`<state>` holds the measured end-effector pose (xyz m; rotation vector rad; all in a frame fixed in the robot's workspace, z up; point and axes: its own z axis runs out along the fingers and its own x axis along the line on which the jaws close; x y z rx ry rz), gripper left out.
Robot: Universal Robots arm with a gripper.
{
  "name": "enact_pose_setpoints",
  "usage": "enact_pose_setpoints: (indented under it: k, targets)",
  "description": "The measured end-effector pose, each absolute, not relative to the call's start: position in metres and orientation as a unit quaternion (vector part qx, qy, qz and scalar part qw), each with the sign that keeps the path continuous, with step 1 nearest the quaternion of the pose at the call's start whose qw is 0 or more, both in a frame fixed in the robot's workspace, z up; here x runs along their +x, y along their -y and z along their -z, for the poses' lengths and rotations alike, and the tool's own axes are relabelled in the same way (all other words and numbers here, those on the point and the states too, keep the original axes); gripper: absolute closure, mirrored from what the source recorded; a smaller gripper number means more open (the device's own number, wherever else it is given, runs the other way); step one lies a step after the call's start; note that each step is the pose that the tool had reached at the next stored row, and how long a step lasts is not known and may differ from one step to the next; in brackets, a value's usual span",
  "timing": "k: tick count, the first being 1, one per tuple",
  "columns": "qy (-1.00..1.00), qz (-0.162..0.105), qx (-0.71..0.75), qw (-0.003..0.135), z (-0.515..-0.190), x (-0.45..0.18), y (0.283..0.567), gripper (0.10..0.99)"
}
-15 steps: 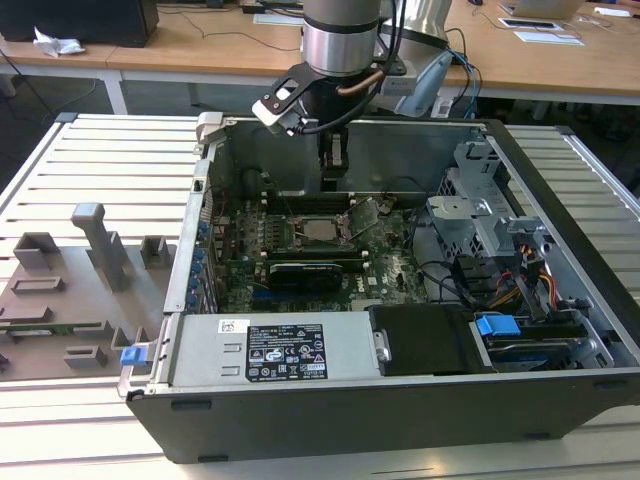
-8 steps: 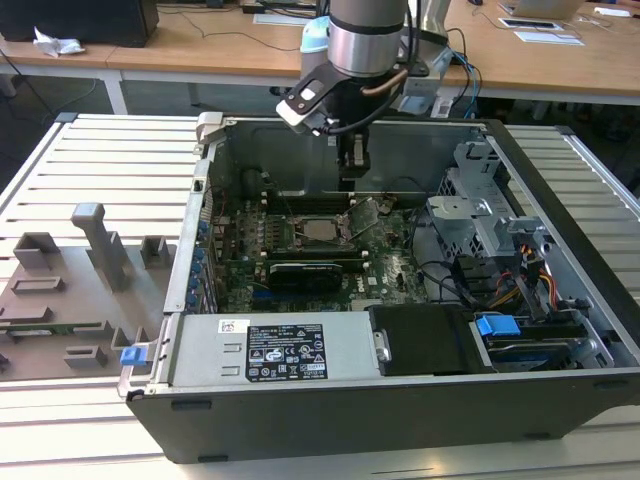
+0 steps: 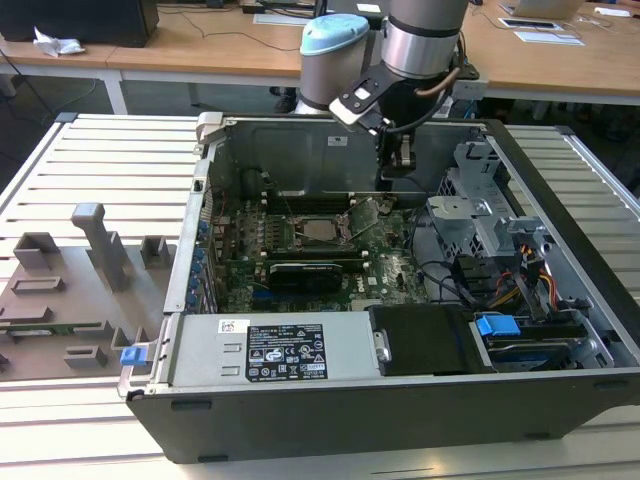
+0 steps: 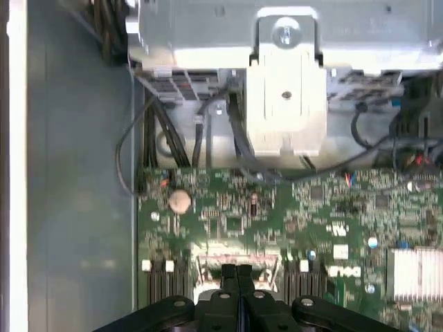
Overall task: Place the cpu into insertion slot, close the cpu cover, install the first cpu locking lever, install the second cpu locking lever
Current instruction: 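Close the cpu cover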
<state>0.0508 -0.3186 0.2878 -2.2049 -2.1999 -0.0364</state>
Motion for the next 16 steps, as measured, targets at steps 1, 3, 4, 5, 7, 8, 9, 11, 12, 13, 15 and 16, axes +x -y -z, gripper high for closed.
enact_pose_setpoints:
  k: [1,3,4,5,7,8,9,11,12,13,15,16]
  targets:
    - [0.706,0.01,-0.708,0.015,-0.286,0.055,0.318,0.98]
    - [0.706,0.009,-0.708,0.016,-0.282,0.06,0.317,0.98]
    - [0.707,0.009,-0.707,0.016,-0.278,0.062,0.316,0.98]
    - [0.707,0.009,-0.707,0.016,-0.275,0.064,0.315,0.98]
    - [0.707,0.009,-0.707,0.016,-0.27,0.065,0.315,0.98]
    - [0.707,0.009,-0.707,0.016,-0.268,0.066,0.315,0.98]
    - [0.707,0.009,-0.707,0.016,-0.265,0.066,0.315,0.98]
    - [0.707,0.009,-0.707,0.016,-0.261,0.066,0.315,0.98]
    - [0.707,0.009,-0.707,0.016,-0.259,0.066,0.315,0.98]
    - [0.707,0.009,-0.707,0.016,-0.256,0.066,0.315,0.98]
    - [0.707,0.009,-0.707,0.016,-0.252,0.065,0.315,0.98]
    - [0.707,0.009,-0.707,0.016,-0.248,0.064,0.315,0.98]
